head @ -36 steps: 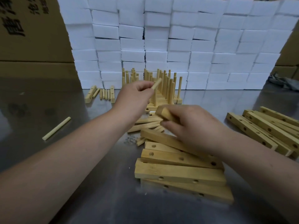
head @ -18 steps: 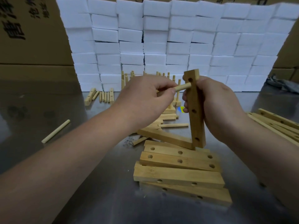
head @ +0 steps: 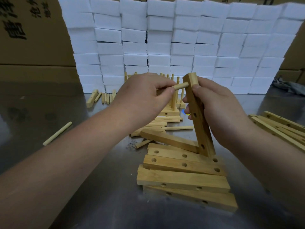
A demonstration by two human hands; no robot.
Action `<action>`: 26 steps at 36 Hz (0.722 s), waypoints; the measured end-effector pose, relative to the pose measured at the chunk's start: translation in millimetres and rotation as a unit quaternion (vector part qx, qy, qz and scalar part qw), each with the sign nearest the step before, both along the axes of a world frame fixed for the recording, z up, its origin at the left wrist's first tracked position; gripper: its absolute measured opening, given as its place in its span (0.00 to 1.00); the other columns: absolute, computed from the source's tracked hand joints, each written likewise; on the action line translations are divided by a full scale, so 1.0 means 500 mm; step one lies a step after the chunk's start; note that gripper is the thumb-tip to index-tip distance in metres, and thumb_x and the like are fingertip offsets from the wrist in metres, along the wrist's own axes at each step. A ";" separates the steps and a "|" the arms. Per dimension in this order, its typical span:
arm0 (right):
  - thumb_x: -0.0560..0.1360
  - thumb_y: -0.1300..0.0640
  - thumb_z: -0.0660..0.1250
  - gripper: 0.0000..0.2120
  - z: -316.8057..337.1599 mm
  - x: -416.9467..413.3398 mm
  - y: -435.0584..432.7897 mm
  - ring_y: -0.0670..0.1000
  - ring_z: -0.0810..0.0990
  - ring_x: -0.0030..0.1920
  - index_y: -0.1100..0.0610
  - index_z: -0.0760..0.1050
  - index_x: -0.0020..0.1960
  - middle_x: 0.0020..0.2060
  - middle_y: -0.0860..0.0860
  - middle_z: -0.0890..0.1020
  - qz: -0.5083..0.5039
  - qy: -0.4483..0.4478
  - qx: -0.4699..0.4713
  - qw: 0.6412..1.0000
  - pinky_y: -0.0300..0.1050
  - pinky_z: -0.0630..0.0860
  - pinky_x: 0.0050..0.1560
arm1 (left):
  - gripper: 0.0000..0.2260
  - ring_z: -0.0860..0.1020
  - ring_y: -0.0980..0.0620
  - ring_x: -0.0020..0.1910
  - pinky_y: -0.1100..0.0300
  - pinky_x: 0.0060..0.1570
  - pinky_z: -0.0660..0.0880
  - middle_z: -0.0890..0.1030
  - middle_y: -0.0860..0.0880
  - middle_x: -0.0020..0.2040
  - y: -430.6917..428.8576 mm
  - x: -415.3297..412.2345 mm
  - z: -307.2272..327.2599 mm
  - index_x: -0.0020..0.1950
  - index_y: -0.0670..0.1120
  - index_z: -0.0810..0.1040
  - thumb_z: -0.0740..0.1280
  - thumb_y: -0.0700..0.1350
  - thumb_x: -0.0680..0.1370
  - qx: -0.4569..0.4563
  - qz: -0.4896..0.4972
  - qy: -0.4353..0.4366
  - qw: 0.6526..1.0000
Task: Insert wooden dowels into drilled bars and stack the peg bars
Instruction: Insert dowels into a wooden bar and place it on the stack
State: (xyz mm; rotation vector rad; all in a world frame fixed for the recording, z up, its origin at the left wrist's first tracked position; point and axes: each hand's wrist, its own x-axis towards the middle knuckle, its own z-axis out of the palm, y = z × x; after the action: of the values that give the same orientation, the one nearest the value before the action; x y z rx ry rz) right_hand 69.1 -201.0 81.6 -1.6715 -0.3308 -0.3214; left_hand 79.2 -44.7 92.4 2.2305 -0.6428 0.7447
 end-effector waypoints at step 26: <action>0.79 0.53 0.56 0.12 -0.018 -0.011 0.001 0.39 0.75 0.31 0.38 0.75 0.48 0.36 0.44 0.79 -0.020 -0.065 -0.144 0.987 0.30 0.73 0.33 | 0.11 0.75 0.59 0.32 0.68 0.29 0.68 0.79 0.54 0.31 -0.004 -0.011 0.000 0.36 0.60 0.79 0.65 0.48 0.77 -0.051 -0.025 0.116 0.992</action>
State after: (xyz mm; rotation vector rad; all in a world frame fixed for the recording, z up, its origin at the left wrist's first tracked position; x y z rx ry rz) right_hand 63.5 -200.5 72.6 -1.9464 -0.4579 -0.4304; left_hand 73.6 -46.7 92.2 2.1569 -0.5326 0.4727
